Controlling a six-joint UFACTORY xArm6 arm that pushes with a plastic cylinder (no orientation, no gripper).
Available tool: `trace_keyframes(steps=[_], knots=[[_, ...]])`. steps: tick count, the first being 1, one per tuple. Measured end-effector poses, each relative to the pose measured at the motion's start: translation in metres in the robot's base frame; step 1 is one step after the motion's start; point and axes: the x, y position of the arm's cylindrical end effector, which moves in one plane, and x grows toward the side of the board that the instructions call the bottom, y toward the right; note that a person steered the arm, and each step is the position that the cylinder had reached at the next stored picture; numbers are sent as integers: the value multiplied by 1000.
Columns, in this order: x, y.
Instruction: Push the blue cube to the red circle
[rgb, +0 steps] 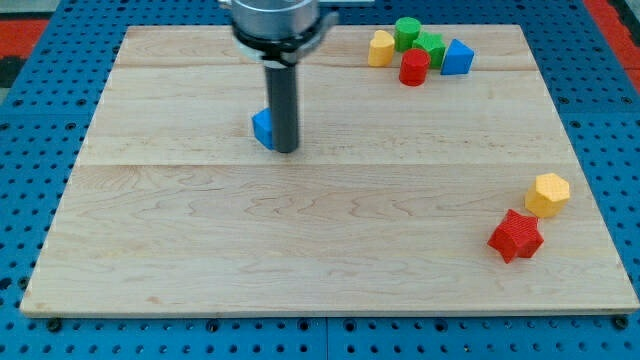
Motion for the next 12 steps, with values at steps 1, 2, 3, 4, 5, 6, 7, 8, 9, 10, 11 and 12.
trace_keyframes(steps=[1,2,3,4,5,6,7,8,9,10,11,12], knots=[[-11,-38],[-40,-44],[-68,-82],[-85,-60],[-82,14],[-65,12],[-57,-10],[-52,35],[-42,91],[-50,153],[-70,210],[-83,231]])
